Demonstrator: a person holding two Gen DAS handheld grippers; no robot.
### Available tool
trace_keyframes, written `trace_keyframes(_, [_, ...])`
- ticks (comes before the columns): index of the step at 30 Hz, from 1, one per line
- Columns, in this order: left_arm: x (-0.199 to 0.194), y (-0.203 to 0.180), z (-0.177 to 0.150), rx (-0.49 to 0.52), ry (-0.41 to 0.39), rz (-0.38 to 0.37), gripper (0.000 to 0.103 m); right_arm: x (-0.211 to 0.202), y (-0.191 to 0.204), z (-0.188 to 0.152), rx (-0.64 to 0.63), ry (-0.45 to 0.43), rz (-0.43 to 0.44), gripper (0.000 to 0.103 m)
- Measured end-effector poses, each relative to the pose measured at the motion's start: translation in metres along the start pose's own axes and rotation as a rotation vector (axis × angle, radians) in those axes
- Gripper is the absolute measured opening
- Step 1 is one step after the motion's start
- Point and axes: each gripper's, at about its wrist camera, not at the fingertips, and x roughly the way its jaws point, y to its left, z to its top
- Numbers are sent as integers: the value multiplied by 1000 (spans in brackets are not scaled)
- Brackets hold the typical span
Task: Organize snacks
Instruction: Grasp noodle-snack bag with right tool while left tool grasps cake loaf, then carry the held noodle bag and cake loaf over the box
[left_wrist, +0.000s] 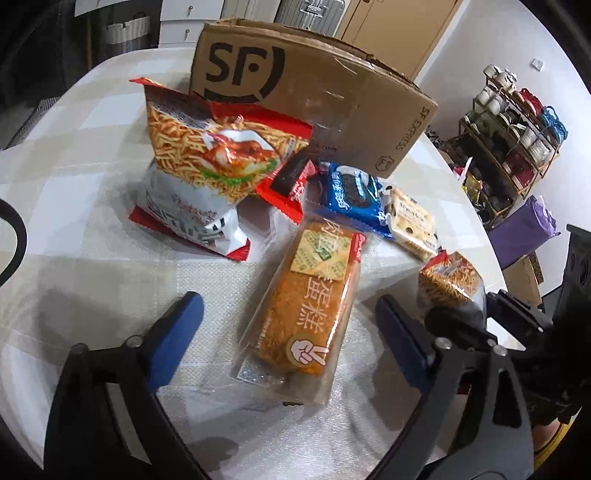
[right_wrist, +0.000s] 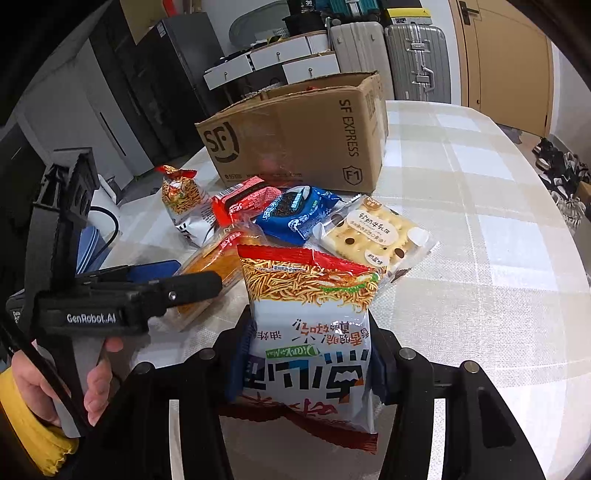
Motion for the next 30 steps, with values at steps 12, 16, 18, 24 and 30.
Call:
trace_keyframes(12, [2, -15, -6, 68, 16, -15, 36, 1, 1, -1, -3, 1, 5, 53])
trace_keyframes(16, [-4, -16, -10, 81, 2, 18, 34, 2, 1, -1, -5, 6, 4, 53])
trace_keyframes(18, [-7, -19, -12, 91, -9, 24, 34, 3, 1, -2, -4, 8, 4, 53])
trace_keyframes(24, [-28, -21, -22, 101, -56, 30, 34, -6, 4, -2, -17, -27, 23, 53])
trace_keyframes(30, [-61, -24, -36, 122, -112, 40, 34, -19, 21, -5, -36, -67, 53, 53])
